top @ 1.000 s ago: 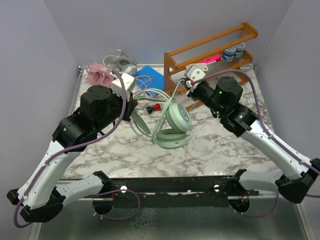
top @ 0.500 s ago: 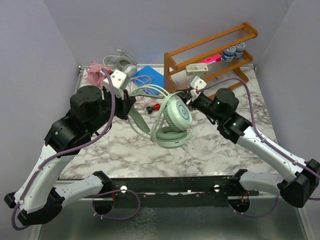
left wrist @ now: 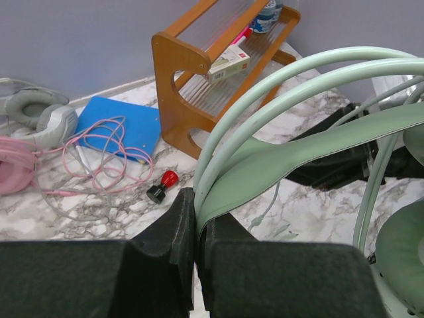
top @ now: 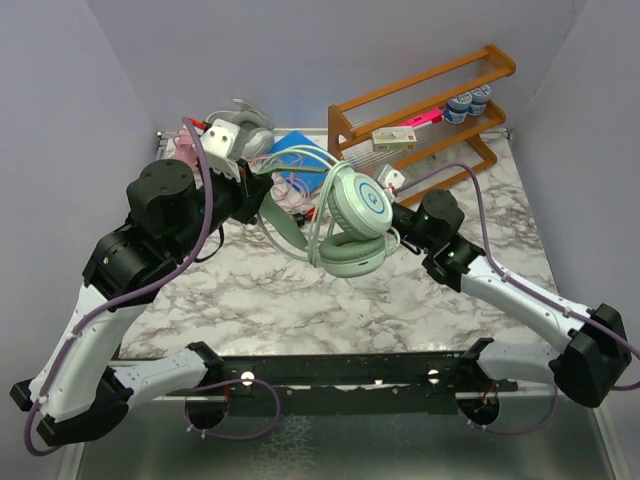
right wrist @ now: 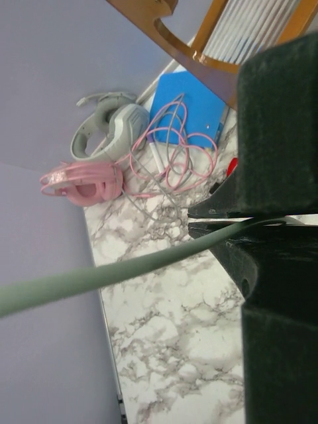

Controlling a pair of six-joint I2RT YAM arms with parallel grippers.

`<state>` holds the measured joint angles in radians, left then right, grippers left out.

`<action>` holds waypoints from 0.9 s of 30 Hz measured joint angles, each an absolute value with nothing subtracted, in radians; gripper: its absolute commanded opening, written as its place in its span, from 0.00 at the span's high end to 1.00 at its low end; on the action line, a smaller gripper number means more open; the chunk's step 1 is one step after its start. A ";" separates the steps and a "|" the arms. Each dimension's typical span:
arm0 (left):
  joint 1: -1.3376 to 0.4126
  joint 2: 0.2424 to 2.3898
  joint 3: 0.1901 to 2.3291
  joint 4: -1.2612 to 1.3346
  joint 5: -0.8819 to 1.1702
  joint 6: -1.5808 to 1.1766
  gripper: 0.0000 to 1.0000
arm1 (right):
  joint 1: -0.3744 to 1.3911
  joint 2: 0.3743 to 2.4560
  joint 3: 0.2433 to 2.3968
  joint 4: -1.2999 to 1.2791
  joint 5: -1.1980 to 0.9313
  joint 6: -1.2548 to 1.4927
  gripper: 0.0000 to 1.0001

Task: Wrap the headphones
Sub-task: Wrap the headphones cable around the headphones.

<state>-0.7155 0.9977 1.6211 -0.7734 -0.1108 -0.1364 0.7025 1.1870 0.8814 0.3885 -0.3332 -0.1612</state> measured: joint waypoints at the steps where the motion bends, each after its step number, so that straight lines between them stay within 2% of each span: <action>1: -0.715 1.007 1.631 -0.773 -0.120 -0.147 1.00 | 0.701 1.196 0.872 0.408 -0.345 -0.146 0.89; 14: -0.715 1.075 1.666 -0.776 -0.215 -0.224 1.00 | 0.700 1.366 0.812 0.659 -0.508 0.028 0.88; 27: -0.715 1.095 1.721 -0.781 -0.334 -0.231 1.00 | 0.699 1.460 0.770 0.819 -0.609 0.147 0.80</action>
